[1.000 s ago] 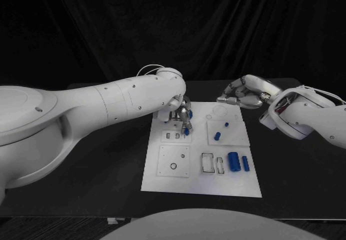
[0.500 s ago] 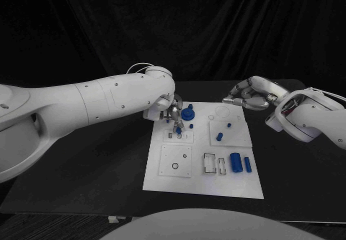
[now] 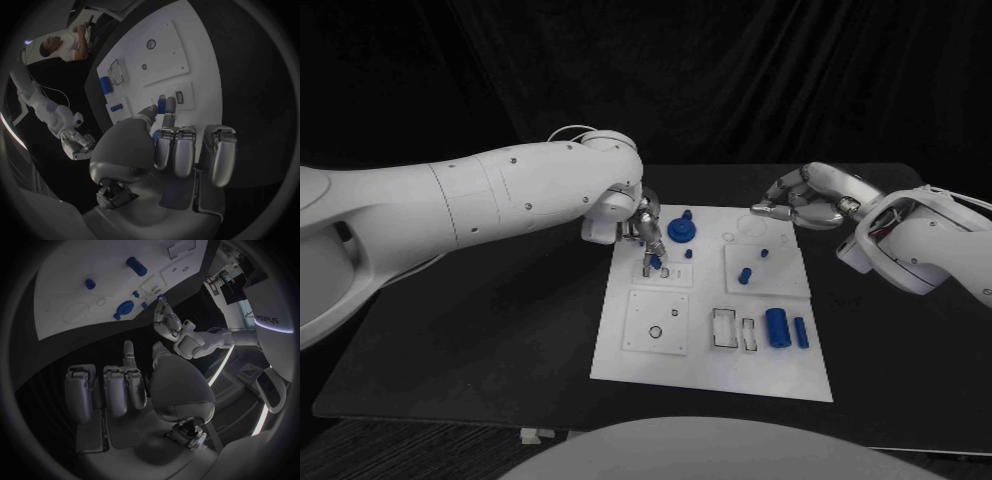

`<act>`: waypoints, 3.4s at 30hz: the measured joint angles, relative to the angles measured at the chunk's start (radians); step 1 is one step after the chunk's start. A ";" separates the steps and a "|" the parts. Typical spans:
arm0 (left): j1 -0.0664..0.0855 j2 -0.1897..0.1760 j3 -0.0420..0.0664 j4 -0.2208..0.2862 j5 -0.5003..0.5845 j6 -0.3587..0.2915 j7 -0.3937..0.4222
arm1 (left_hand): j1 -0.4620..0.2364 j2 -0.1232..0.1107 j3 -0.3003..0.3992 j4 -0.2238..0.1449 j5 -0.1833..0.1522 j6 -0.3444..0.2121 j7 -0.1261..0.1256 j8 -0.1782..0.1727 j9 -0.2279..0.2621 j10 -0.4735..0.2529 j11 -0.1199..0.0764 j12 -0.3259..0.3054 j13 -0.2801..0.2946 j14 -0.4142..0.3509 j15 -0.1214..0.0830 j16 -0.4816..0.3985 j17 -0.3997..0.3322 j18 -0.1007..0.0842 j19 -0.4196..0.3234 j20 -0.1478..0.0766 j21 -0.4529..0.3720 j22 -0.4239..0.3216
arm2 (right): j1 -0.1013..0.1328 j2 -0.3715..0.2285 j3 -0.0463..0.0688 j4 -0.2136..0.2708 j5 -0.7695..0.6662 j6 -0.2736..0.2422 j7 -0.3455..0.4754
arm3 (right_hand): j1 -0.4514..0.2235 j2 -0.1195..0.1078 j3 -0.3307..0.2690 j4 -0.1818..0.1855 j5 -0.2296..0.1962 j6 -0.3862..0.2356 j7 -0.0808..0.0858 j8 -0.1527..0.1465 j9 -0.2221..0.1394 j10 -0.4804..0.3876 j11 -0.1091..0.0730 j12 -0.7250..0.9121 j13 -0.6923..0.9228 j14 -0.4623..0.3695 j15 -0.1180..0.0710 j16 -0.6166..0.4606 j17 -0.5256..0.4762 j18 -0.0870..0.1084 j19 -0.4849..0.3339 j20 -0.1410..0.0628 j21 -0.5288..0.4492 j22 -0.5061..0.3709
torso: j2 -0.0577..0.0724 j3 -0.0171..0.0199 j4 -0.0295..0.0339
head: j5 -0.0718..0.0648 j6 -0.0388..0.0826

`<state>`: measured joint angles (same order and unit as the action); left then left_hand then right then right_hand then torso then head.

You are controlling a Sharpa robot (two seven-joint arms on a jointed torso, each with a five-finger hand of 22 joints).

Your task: Assemble the parts on the task board

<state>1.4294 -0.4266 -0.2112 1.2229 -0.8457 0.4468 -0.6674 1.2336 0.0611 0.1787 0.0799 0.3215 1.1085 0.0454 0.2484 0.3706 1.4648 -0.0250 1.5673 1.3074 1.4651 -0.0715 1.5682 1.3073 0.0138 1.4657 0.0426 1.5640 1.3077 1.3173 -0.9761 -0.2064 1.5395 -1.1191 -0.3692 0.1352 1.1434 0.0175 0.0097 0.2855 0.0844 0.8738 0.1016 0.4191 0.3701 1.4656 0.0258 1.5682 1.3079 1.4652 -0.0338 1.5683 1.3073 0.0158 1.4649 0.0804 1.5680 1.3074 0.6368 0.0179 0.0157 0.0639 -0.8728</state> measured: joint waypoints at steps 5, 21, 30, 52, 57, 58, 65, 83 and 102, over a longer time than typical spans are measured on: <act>0.001 -0.001 0.000 0.002 0.044 -0.007 -0.016 | -0.008 0.002 0.002 0.002 0.000 -0.001 0.001 -0.001 0.004 0.000 0.000 0.000 0.000 0.000 0.000 0.000 0.000 0.000 0.000 0.000 0.000 0.000 | -0.005 0.002 0.000 -0.003 0.000 0.006 -0.003 | 0.004 0.004 0.000 0.000 0.000 -0.004 0.004 0.000 0.000 0.000 0.000 0.000 0.000 0.000 0.000 0.000 0.000 0.000 0.000 0.000 0.000 0.000 | -0.004 0.0029 0.0026 | -0.004 0.000; 0.001 0.028 0.000 -0.032 0.093 -0.029 -0.032 | -0.029 0.002 0.033 -0.003 0.006 -0.005 0.005 -0.005 0.014 0.000 0.000 0.000 0.000 0.000 0.000 0.000 0.000 0.000 0.000 0.000 0.000 0.000 | -0.007 0.008 0.000 -0.005 0.000 0.013 -0.007 | 0.004 0.004 0.000 0.000 0.004 -0.004 0.004 0.000 0.000 0.000 0.000 0.000 0.000 0.000 0.000 0.000 0.000 0.000 0.000 0.000 0.000 0.000 | -0.013 0.0080 0.0047 | -0.005 0.000; -0.007 0.040 0.000 -0.054 0.098 -0.042 -0.033 | -0.054 0.004 0.048 0.004 -0.040 -0.010 0.003 -0.011 0.028 0.000 0.000 0.000 0.000 0.000 0.000 0.000 0.000 0.000 0.000 0.000 0.000 0.000 | -0.007 0.009 0.000 -0.005 0.000 0.013 -0.007 | 0.004 0.004 -0.003 -0.003 0.004 -0.004 0.004 0.000 0.000 0.000 0.000 0.000 0.000 0.003 0.003 0.000 0.000 0.000 0.000 0.000 0.000 0.001 | -0.012 0.0070 0.0046 | -0.007 0.000; -0.033 0.051 0.000 -0.072 0.102 -0.060 -0.035 | -0.054 0.004 0.051 0.007 -0.057 -0.016 0.008 -0.013 0.032 0.000 0.000 0.000 0.000 0.000 0.000 0.000 0.001 0.000 0.000 0.000 -0.004 0.000 | -0.009 0.011 0.000 -0.006 0.000 0.013 -0.007 | 0.008 0.008 -0.003 -0.003 0.004 -0.004 0.004 0.000 0.000 0.000 0.000 0.000 0.000 0.003 0.003 0.000 0.000 0.000 0.000 0.000 0.000 0.000 | -0.012 0.0070 0.0061 | -0.002 0.000; -0.035 0.050 0.000 -0.073 0.102 -0.061 -0.035 | -0.054 0.004 0.054 0.010 -0.057 -0.017 0.010 -0.015 0.034 0.000 0.000 0.000 0.000 0.000 0.000 0.000 0.001 0.000 0.000 0.000 -0.008 0.000 | -0.010 0.012 0.000 -0.006 0.000 0.013 -0.007 | 0.008 0.008 -0.003 -0.003 0.004 -0.004 0.004 0.000 0.000 0.000 0.000 0.000 0.000 0.003 0.003 0.000 0.000 0.000 0.000 0.000 0.000 0.000 | -0.012 0.0070 0.0063 | -0.002 0.000; -0.035 0.050 0.000 -0.073 0.102 -0.061 -0.035 | -0.054 0.003 0.054 0.010 -0.057 -0.017 0.010 -0.015 0.034 0.000 0.000 0.000 0.000 0.000 0.000 0.000 0.001 0.000 0.000 0.000 -0.008 0.000 | -0.010 0.012 0.000 -0.006 0.000 0.013 -0.007 | 0.008 0.008 -0.003 -0.003 0.004 -0.004 0.004 0.000 0.000 0.000 0.000 0.000 0.000 0.003 0.003 0.000 0.000 0.000 0.000 0.000 0.000 0.000 | -0.012 0.0071 0.0063 | -0.002 0.000; -0.037 0.049 -0.001 -0.074 0.102 -0.061 -0.035 | -0.055 0.003 0.054 0.010 -0.057 -0.019 0.010 -0.015 0.035 0.000 0.000 0.000 0.000 0.000 0.000 0.000 0.001 0.000 0.000 0.000 -0.008 0.000 | -0.011 0.012 0.000 -0.007 0.000 0.013 -0.007 | 0.008 0.008 -0.003 -0.003 0.004 -0.004 0.004 0.000 0.000 0.000 0.000 0.000 0.000 0.003 0.003 0.000 0.000 0.000 0.000 0.000 0.000 0.000 | -0.013 0.0073 0.0064 | -0.001 0.000; -0.041 0.054 -0.001 -0.061 0.026 -0.061 -0.035 | -0.059 -0.001 0.058 0.005 -0.094 -0.004 -0.003 -0.008 0.067 0.000 0.000 0.000 0.000 0.000 0.000 0.000 0.001 0.000 0.000 0.000 -0.008 0.000 | -0.012 0.015 0.000 -0.009 0.000 0.015 -0.007 | 0.008 0.008 -0.003 -0.003 0.004 -0.004 0.004 0.000 0.000 0.003 0.003 0.000 0.000 0.003 0.003 0.000 0.000 0.000 0.000 0.000 0.000 0.000 | -0.013 0.0081 0.0055 | 0.004 0.000; -0.050 0.076 -0.001 -0.062 0.004 -0.057 -0.036 | -0.066 -0.008 0.070 -0.001 -0.087 0.009 -0.008 0.007 0.091 0.004 -0.003 0.000 0.000 0.004 -0.004 0.000 0.000 0.000 0.000 0.000 -0.008 0.000 | -0.015 0.019 0.000 -0.013 0.000 0.017 -0.008 | 0.012 0.012 -0.006 -0.006 0.008 -0.011 0.004 0.000 -0.001 0.003 0.003 0.000 -0.001 0.003 0.003 0.000 0.000 0.000 0.000 0.000 0.000 0.000 | -0.014 0.0086 0.0052 | 0.008 0.000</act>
<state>1.3796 -0.3503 -0.2117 1.1611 -0.8418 0.3896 -0.7031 1.1678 0.0532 0.2489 0.0786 0.2342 1.1171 0.0377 0.2557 0.4619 1.4686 -0.0283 1.5673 1.3074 1.4688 -0.0751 1.5682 1.3077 0.0138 1.4657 0.0427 1.5561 1.3074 1.3021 -0.9572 -0.2063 1.5268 -1.1191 -0.3520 0.1276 1.1554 0.0294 0.0042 0.2800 0.0924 0.8629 0.1053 0.4190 0.3695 1.4686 0.0288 1.5682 1.3073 1.4678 -0.0313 1.5683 1.3073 0.0158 1.4649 0.0804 1.5680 1.3074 0.6231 0.0266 0.0209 0.0723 -0.8728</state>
